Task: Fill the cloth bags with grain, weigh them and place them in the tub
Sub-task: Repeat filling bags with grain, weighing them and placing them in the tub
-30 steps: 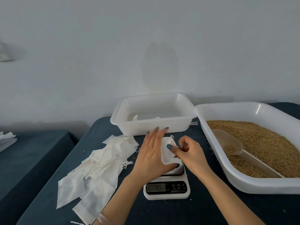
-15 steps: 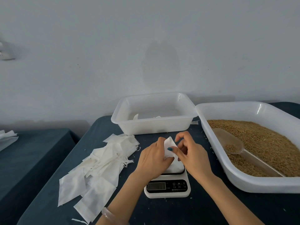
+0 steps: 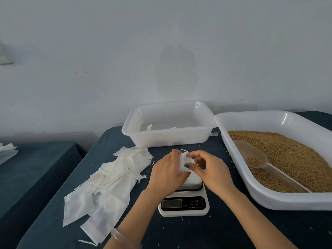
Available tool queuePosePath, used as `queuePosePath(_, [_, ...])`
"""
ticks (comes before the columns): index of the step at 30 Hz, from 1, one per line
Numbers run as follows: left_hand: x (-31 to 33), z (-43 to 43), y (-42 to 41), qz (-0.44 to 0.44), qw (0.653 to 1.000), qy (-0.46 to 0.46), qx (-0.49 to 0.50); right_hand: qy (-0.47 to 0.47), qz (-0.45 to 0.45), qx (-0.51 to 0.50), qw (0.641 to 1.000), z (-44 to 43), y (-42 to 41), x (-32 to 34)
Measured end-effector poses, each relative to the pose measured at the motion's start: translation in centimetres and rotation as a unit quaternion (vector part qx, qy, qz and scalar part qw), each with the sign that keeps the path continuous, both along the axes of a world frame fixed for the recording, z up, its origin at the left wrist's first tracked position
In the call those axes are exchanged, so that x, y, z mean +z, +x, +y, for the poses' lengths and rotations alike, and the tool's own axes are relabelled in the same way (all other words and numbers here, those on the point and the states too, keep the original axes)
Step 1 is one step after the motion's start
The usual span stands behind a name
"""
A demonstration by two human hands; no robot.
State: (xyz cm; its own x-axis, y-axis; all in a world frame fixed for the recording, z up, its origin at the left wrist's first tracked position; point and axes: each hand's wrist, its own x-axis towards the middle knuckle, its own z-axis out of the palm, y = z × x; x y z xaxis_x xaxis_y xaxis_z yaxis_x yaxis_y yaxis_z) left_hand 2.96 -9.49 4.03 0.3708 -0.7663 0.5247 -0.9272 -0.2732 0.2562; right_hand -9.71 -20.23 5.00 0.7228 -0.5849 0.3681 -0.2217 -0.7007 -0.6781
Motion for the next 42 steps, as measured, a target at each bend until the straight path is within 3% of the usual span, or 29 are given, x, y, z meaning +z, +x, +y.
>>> queuePosePath(5, [-0.3,0.0,0.0,-0.041,0.999,-0.008,-0.012,0.088,0.002,0.065,0.994,-0.2,0.1,-0.1])
queuePosePath(9, [-0.4,0.1,-0.1,-0.054,0.998,0.008,-0.001,0.129,-0.031,0.054,0.990,-0.3,0.0,-0.3])
queuePosePath(15, [-0.4,0.5,-0.3,-0.074,0.997,-0.005,0.030,0.118,-0.023,0.003,0.993,-0.2,-0.3,-0.6])
queuePosePath(24, [-0.4,0.7,-0.4,-0.082,0.996,-0.001,0.032,0.106,-0.007,0.049,0.993,0.3,-0.2,-0.4])
queuePosePath(32, [-0.6,0.6,-0.5,-0.090,0.995,-0.010,0.031,0.210,-0.023,0.034,0.977,0.7,0.1,-0.3])
queuePosePath(38, [-0.8,0.5,-0.6,-0.074,0.997,0.001,0.035,0.065,-0.050,-0.003,0.997,1.0,-0.2,-0.2])
queuePosePath(42, [-0.8,0.6,-0.6,-0.068,0.997,-0.004,0.035,0.055,-0.044,-0.002,0.998,1.3,-0.2,-0.2])
